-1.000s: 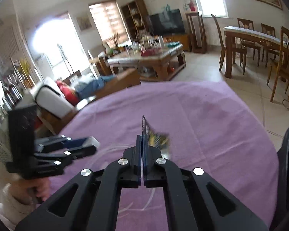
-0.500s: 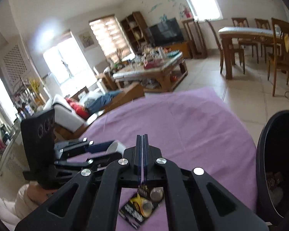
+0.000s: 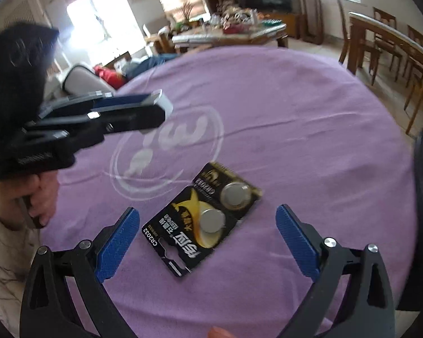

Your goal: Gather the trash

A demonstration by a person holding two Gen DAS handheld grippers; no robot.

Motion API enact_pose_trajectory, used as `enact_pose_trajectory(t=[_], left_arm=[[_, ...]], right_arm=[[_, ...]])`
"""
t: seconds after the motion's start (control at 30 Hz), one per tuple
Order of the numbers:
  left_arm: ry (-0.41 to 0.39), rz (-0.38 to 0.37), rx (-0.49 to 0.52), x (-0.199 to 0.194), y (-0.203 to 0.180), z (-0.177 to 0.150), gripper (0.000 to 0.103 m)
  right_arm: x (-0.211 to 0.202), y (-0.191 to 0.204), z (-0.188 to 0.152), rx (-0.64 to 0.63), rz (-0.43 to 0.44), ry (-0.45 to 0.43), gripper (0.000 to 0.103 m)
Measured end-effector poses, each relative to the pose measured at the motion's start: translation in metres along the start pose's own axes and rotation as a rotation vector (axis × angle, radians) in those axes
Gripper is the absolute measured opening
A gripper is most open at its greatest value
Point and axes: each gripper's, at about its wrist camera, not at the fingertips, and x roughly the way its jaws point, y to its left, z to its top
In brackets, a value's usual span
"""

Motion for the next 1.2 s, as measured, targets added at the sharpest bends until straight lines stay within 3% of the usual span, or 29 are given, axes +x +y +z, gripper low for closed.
enact_pose_trajectory(t=[0.13,0.2,0.23,0.3,0.33,0.67,0.93,1.2], left_arm=[[-0.001,0.002,-0.016,-0.005,0.009,-0.007,0.036],[-0.009,0.002,-0.033,-0.008,0.015,-0.009,0.036],[-0.011,0.001,-0.041,-0.009,0.018,-0.011,0.036],[-0.017,0.003,-0.053,-0.013,0.022,-0.013,0.036],[-0.018,0.002,-0.055,-0.014,0.024,-0.014,0.036],[-0.035,0.003,-0.071,-0.032,0.039,-0.025,0.036],[-0.08,-0.016,-0.008,-0.04,0.016,-0.009,0.037],[-0.129,-0.077,0.138,-0.032,-0.048,0.025,0.037]], right_arm=[[0.015,0.02,0.008,-0.069,-0.04,0.031,0.098],[0.026,0.034,0.012,-0.132,-0.105,0.049,0.097],[0.028,0.041,0.012,-0.164,-0.132,0.056,0.091],[0.029,0.051,0.014,-0.199,-0.135,0.041,0.065],[0.029,0.053,0.016,-0.197,-0.138,0.032,0.06],[0.016,0.042,0.006,-0.141,-0.138,-0.006,0.06],[-0.051,0.018,0.003,-0.034,-0.093,-0.218,0.06],[-0.135,-0.042,-0.001,0.132,-0.107,-0.482,0.06]])
